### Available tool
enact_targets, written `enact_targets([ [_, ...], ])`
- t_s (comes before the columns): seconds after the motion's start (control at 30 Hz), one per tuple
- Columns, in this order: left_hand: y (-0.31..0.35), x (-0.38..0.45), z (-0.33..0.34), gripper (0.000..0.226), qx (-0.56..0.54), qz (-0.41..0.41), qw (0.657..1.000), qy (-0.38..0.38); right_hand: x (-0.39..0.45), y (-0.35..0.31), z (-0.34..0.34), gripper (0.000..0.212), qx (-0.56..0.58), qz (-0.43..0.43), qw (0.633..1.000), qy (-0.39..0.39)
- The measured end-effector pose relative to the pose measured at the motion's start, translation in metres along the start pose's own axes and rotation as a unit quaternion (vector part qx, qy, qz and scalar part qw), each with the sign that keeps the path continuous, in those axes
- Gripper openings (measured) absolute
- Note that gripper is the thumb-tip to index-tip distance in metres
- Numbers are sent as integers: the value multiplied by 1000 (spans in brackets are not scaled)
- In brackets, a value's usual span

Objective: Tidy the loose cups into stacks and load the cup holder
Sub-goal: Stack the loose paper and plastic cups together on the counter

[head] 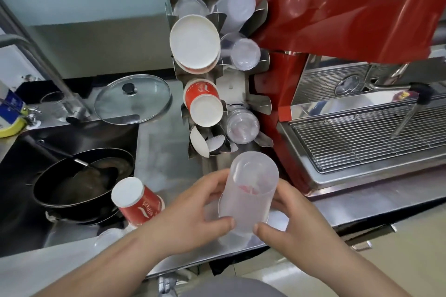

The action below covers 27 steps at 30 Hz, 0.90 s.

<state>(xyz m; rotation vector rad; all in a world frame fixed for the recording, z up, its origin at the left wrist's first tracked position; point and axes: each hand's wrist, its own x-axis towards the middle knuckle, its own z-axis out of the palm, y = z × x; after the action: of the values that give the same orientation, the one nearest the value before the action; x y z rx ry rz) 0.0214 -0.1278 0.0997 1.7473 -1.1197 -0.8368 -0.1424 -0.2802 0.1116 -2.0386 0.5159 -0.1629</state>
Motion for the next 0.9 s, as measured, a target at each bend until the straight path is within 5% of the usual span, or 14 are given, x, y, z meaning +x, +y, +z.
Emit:
enact_targets([
  [0.9,-49,-17,52,72,1,-113,986,125,32,75,61,60,-72,1,994,-78],
])
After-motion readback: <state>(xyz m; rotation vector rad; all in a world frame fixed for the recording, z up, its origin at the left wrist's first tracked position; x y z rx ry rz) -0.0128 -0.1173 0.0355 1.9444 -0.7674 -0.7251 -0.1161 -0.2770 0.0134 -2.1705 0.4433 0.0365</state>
